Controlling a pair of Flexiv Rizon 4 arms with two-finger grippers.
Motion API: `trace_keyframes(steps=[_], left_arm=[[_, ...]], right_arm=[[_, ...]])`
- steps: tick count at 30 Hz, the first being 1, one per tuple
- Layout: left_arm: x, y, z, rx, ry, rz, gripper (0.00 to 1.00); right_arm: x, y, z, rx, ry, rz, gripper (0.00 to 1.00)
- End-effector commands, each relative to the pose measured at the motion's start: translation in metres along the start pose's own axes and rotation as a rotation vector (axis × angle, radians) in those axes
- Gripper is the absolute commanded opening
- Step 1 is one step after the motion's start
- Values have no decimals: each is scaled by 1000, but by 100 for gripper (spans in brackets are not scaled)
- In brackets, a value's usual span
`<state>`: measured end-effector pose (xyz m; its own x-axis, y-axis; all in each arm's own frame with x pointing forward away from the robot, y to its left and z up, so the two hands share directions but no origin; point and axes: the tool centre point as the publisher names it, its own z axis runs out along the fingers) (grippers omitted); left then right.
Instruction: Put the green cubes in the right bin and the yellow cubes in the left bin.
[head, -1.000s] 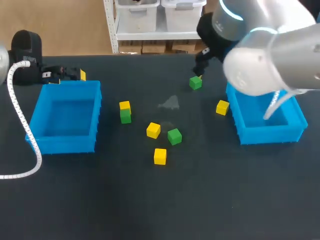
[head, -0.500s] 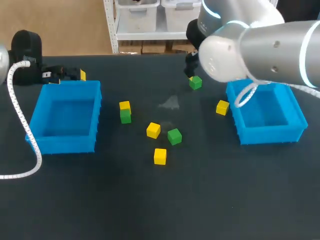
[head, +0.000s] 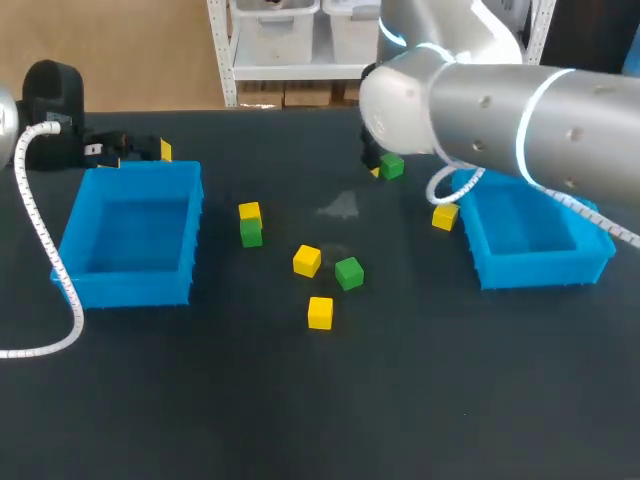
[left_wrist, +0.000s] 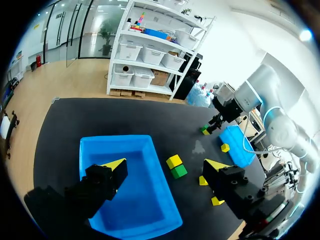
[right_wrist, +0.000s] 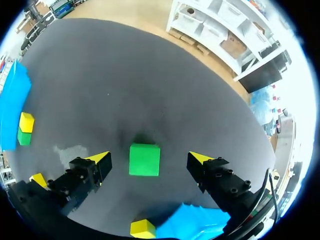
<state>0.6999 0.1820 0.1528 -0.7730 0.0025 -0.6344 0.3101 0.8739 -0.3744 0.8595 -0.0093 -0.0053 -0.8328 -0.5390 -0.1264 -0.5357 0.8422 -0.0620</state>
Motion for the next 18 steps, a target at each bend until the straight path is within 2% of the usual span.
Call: trace_keyframes(steps=[1, 7, 8, 9, 10, 11, 14, 18], left_arm=[[1, 2, 0, 8, -5, 2, 100], [1, 2, 0, 8, -5, 2, 100], [1, 2, 0, 8, -5, 2, 100], [1, 2, 0, 8, -5, 2, 100], [1, 2, 0, 8, -5, 2, 100], [1, 2, 0, 8, -5, 2, 100], [1, 2, 0, 8, -5, 2, 100], [1, 2, 0, 8, -5, 2, 100]], right_arm=[[-10, -2, 7, 0, 70, 17, 100], [-9, -3, 14, 18, 68, 31, 100], [-7, -3, 16, 25, 72, 39, 97], [-6, -3, 17, 28, 74, 42, 87], [-5, -3, 18, 28, 76, 43, 45], [-3, -3, 19, 36, 79, 49, 31], [2, -4, 19, 44, 80, 54, 0], [9, -6, 13, 57, 75, 55, 0]])
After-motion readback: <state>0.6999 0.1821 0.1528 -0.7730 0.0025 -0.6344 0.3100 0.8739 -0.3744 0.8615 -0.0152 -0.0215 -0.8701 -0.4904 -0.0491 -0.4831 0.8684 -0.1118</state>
